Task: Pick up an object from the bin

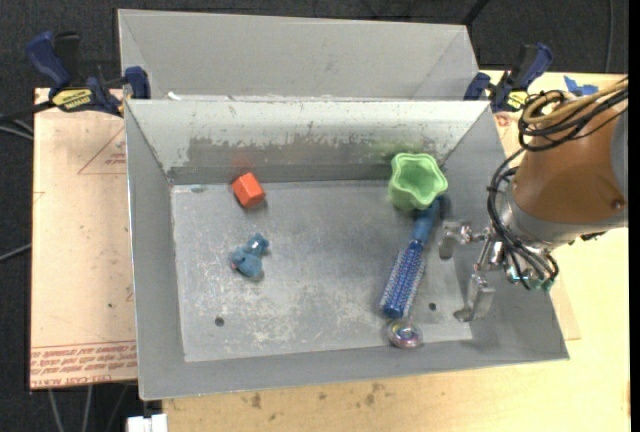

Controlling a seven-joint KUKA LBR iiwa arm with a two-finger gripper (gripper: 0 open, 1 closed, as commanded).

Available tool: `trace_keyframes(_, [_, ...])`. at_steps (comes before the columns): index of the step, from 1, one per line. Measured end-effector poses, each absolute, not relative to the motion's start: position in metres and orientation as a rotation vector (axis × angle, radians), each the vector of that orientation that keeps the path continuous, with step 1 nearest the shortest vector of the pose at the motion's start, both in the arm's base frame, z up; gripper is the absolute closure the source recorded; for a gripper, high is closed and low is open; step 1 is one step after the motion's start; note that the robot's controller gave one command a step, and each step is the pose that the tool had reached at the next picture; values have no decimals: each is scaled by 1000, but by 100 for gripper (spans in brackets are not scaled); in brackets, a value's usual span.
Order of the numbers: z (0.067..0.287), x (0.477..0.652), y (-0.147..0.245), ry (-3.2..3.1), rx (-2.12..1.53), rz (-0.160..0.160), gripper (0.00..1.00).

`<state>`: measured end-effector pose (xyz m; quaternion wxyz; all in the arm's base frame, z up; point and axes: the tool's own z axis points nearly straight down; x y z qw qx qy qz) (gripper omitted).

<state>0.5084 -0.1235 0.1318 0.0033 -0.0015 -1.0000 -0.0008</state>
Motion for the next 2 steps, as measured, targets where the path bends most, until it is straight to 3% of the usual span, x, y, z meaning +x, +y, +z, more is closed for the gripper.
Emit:
trace_keyframes(1, [131, 498, -40, -3137, 129, -8, 0])
trace_keyframes(2, [69, 524, -69, -3141, -92, -5, 0])
